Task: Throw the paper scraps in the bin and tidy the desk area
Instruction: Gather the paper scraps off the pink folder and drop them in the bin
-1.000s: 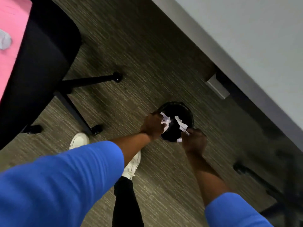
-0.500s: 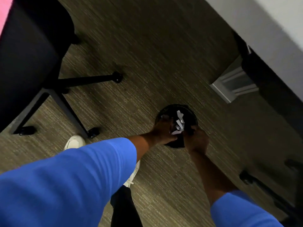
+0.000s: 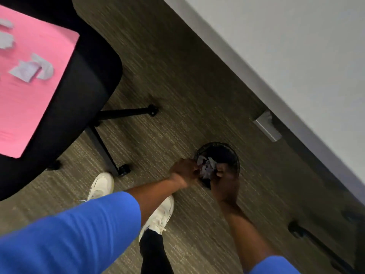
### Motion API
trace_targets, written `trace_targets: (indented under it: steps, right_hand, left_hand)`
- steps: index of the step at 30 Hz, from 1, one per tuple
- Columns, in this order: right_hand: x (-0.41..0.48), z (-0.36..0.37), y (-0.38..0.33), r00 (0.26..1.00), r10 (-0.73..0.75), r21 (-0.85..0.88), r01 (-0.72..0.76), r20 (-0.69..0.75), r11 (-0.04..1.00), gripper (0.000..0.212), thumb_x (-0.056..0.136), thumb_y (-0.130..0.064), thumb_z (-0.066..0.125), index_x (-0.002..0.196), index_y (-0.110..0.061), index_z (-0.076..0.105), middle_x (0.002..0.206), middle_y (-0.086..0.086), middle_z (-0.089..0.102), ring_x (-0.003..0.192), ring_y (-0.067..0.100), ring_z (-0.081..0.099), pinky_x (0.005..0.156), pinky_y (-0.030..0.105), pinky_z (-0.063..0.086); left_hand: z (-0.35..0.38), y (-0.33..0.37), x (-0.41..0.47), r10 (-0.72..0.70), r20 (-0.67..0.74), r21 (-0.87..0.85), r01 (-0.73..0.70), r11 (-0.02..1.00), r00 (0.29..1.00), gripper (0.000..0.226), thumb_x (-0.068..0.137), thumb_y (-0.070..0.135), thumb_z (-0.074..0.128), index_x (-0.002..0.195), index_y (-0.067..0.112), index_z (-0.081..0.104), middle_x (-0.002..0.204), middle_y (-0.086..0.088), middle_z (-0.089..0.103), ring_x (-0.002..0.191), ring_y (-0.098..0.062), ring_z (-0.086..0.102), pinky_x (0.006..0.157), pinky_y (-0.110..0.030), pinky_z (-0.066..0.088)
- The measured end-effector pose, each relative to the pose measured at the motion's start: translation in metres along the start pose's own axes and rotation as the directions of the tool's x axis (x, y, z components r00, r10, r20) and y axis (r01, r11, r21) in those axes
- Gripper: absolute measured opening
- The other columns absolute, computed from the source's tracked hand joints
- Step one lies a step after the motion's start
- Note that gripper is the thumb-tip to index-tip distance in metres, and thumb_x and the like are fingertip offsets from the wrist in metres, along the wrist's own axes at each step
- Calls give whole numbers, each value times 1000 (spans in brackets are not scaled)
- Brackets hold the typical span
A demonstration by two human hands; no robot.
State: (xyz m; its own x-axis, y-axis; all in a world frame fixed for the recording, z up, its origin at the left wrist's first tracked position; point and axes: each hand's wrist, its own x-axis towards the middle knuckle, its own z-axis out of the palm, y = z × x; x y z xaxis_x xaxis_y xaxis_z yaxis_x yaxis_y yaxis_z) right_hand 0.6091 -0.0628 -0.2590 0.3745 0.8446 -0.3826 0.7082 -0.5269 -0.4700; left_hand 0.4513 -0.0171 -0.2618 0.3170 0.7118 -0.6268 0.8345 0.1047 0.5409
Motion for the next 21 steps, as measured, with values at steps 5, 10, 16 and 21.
trace_targets:
  steps: [5,10,16,21]
  right_hand:
    - [-15,-9,-56,999,-36,36,35,30,999,31,91,-12,72,121,-7,70,118,16,74,108,35,71,95,35,54]
    - [-24,-13,-126,994,-20,91,11,105,996,36,91,-15,69,126,-20,67,113,1,76,107,23,73,102,37,54]
    - [-32,-7,-218,972,-76,110,52,220,993,47,93,-34,73,137,-31,56,99,-10,72,90,11,71,84,37,60]
    - [-43,10,-307,934,-324,102,312,148,945,53,89,-42,78,137,-30,58,122,0,71,114,22,66,101,44,54]
  left_hand:
    - [-54,-16,-41,-65,-133,-99,52,994,989,25,100,25,62,113,10,77,117,-15,78,110,-34,74,89,-36,59]
    - [-116,-47,-78,-198,-235,-237,142,961,951,19,91,32,66,95,15,72,95,-8,79,91,-30,75,79,-43,63]
    - [-188,-100,-118,-165,-441,-289,35,957,882,10,95,32,68,95,24,74,90,6,79,85,-14,74,81,-39,60]
    - [-246,-142,-150,-172,-667,-264,-13,965,725,13,95,34,62,97,24,72,92,8,75,83,-17,70,77,-41,58]
